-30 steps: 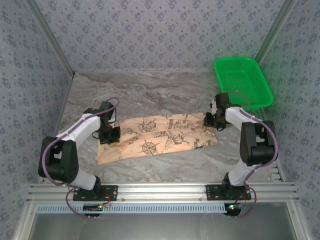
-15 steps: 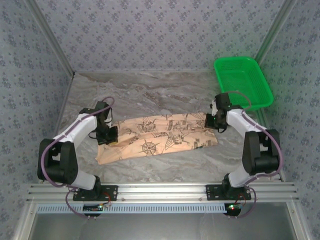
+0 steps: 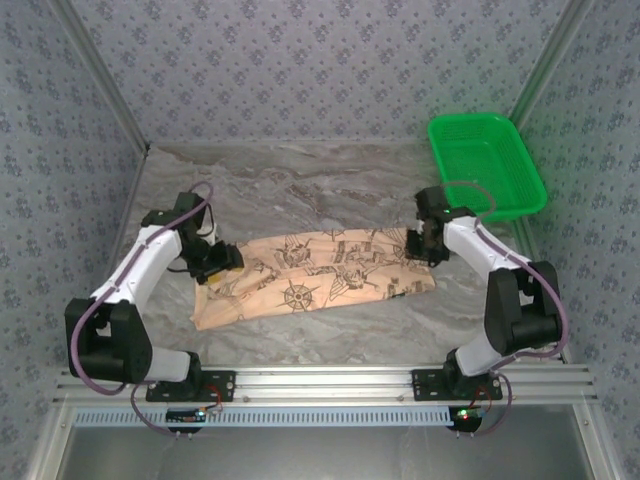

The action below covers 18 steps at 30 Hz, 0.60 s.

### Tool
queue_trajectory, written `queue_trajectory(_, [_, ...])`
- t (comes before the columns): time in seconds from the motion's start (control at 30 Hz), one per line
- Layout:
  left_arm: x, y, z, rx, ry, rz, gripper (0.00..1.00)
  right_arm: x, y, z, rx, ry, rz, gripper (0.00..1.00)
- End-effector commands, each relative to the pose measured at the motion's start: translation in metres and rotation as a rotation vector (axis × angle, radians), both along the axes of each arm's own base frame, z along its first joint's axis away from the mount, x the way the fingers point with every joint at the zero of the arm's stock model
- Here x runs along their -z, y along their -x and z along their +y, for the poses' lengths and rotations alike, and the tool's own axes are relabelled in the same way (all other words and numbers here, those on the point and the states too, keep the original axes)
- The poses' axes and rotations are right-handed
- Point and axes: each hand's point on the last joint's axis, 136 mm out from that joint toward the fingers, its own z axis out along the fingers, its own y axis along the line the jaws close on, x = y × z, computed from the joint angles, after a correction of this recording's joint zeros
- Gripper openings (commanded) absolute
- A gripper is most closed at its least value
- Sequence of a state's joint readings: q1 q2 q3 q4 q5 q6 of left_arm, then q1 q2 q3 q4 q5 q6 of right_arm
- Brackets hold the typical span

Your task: Fold the inside-out t-shirt

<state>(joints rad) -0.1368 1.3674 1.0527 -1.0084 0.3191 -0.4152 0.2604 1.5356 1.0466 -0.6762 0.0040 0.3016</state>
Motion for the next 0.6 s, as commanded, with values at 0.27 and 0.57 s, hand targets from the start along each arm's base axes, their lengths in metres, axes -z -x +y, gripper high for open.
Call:
queue_trajectory(0.27, [0.050, -0.085, -0.010, 0.035, -0.156, -0.016, 0.54, 0.028, -0.027, 0.121, -0.129, -0.198, -0.077, 0.33])
queue_trajectory(0.57, [0.095, -0.053, -0.025, 0.064, -0.080, 0.118, 0.57, 0.088, -0.039, 0.096, -0.130, -0.082, 0.021, 0.31])
